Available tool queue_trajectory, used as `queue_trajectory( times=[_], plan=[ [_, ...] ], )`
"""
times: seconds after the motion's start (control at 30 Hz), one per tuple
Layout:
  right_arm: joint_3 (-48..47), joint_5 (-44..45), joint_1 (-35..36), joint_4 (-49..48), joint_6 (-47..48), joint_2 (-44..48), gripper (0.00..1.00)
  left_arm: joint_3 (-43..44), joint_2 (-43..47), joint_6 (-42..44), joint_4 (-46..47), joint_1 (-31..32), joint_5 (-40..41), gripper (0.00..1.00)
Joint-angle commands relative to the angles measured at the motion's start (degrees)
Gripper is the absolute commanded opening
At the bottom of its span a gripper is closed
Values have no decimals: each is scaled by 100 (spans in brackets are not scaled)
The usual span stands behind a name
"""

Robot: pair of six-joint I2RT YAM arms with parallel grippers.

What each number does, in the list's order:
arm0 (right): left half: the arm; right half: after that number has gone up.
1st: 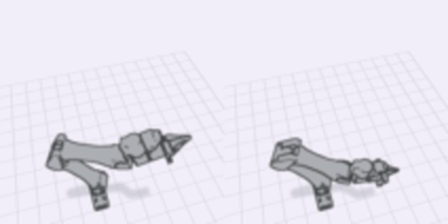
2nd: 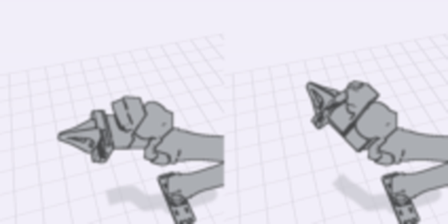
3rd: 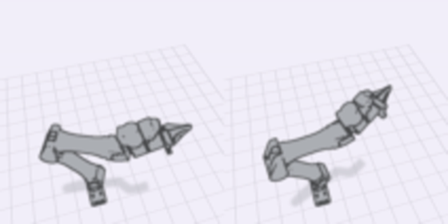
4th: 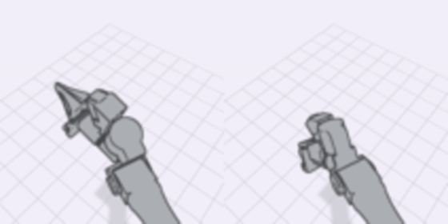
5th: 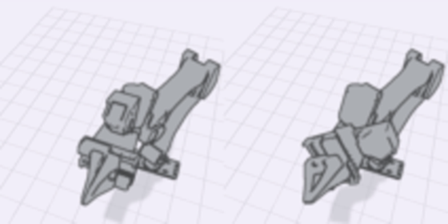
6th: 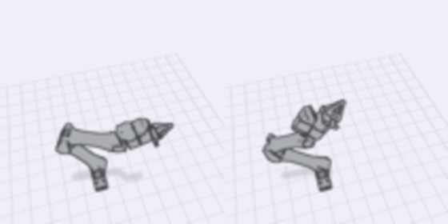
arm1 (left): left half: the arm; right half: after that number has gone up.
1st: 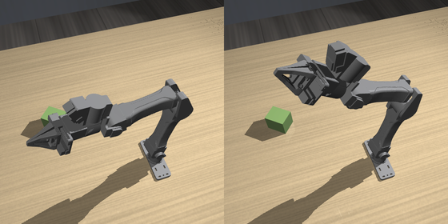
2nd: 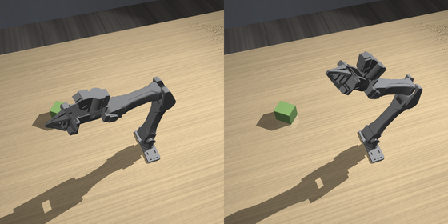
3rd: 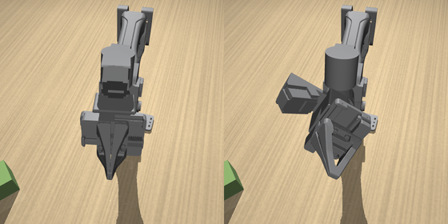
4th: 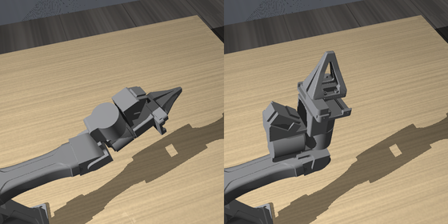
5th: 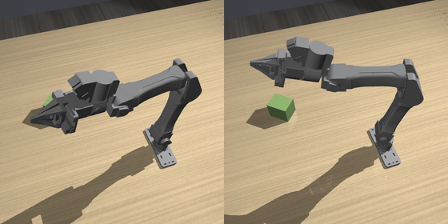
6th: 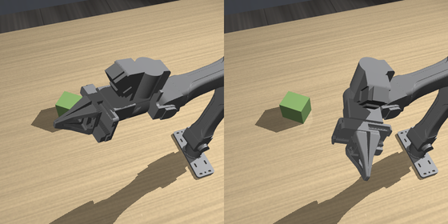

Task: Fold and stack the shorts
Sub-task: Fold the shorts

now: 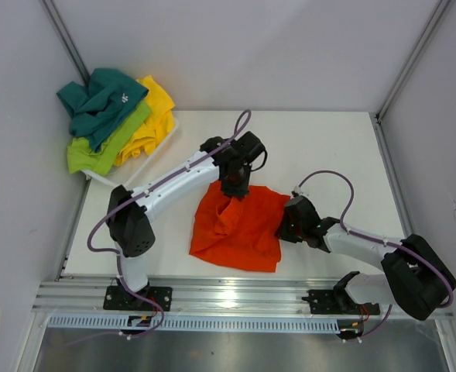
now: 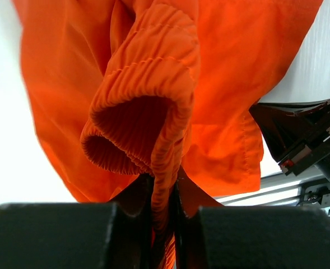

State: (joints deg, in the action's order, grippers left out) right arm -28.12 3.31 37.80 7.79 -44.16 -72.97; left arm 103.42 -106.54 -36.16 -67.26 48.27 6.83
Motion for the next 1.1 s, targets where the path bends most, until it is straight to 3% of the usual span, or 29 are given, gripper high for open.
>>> queue_trajectory(
  times=[0.0, 0.4, 0.63, 1.07],
  plan=[
    [-71, 249, 26, 311, 21, 72, 15, 118, -165, -242, 293, 200, -191, 0],
    [-124, 223, -36, 284, 66, -200, 15, -93, 37, -383, 398, 727, -121, 0],
    [-246, 433, -62, 871, 127, 10, 14, -436, 2, -462, 758, 842, -340, 0],
    [-203, 908, -291, 2156, 66, 1118, 16, -1175, -270, -734, 2463, 886, -1738, 3]
  ],
)
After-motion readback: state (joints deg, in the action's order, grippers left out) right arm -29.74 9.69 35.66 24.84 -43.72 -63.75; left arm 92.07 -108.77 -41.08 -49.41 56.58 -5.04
